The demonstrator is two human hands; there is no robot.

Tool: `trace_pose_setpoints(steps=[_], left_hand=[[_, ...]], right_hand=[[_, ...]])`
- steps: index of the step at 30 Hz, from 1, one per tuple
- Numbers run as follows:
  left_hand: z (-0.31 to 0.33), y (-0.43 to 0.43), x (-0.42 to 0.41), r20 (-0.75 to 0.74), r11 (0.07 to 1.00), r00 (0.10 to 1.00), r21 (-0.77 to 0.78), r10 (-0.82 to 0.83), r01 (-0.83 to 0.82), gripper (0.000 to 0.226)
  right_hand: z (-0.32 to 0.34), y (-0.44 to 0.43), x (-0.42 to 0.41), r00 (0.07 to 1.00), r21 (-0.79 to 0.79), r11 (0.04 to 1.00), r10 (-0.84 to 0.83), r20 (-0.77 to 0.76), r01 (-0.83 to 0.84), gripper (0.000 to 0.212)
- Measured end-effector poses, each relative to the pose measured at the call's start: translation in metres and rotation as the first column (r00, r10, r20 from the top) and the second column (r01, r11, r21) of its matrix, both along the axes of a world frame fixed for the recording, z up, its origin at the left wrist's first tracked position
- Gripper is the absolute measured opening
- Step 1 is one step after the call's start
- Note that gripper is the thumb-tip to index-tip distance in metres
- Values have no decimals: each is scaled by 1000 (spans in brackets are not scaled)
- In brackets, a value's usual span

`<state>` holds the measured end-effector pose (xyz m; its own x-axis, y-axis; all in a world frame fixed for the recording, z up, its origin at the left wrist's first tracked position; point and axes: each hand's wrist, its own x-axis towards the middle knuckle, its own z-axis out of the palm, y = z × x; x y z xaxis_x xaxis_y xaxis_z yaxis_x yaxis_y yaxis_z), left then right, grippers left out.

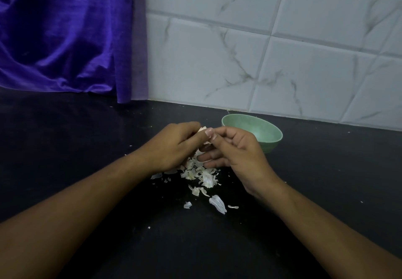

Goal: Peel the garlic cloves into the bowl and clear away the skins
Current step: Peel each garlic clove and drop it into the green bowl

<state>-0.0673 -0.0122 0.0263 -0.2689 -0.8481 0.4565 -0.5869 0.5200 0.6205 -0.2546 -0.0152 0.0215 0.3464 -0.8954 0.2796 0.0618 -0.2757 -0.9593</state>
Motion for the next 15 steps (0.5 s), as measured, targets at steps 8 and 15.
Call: trace_pose_setpoints(steps=[8,15], left_hand=[[2,2,-1,-26,996,997,44,-73,74,61],[2,5,-6,-131,986,983,93,-126,138,64]], right_hand=[[12,1,-7,984,181,969,150,97,-166,27],[13,6,-6,971,248,945,179,159,-215,20]])
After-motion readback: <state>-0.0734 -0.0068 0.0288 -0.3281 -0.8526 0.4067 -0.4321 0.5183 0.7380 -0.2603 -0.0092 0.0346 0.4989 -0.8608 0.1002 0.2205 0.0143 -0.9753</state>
